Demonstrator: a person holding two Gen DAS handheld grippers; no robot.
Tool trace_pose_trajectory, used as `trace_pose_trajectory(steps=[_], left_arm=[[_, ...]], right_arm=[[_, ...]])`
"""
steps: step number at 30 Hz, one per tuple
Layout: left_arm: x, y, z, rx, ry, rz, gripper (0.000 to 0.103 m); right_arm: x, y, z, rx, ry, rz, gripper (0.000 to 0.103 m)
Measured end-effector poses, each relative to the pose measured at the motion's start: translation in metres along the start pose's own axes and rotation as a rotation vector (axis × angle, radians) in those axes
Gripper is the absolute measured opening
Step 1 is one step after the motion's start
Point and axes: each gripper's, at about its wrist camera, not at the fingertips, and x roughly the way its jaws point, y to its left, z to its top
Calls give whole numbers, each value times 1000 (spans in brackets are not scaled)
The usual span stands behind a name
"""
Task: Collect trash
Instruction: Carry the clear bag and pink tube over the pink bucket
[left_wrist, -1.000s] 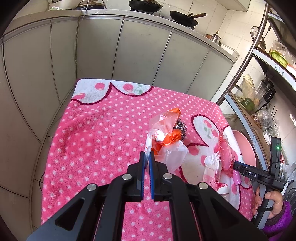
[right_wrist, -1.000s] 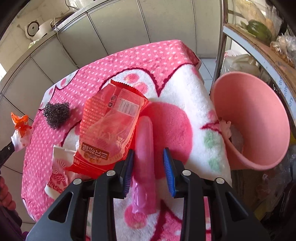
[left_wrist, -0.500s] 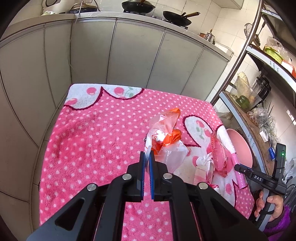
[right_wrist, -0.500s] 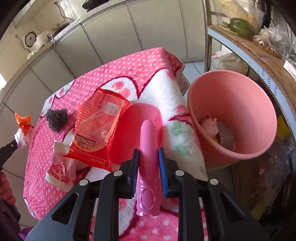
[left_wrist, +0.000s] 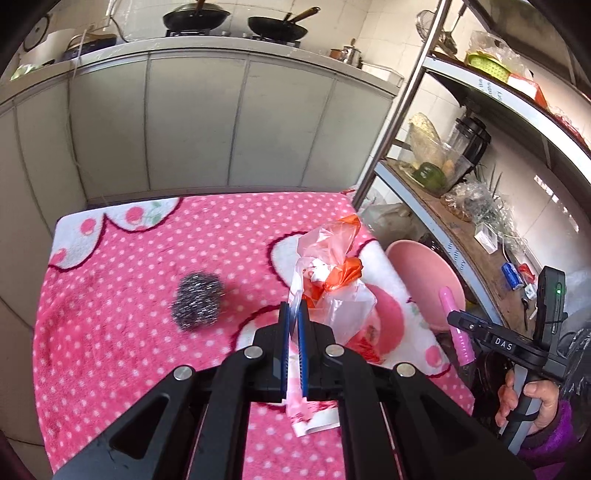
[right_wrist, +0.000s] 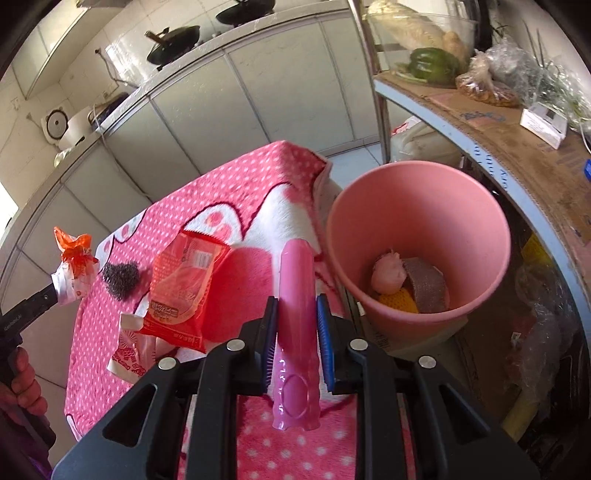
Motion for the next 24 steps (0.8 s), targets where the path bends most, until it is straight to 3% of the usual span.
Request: trace_pose_trajectory(steps=[11,18,24], left_arm=[[63,-111,25,165,84,-172,4],[117,-161,32,217,155,-200,4],[159,-194,25,268,204,-182,4]], right_arm=[[-18,-71,16,148,-95,-57,21],[-12,-97,28,192,-144,-84,21],[8,-108,32,198,-136,-127,21]])
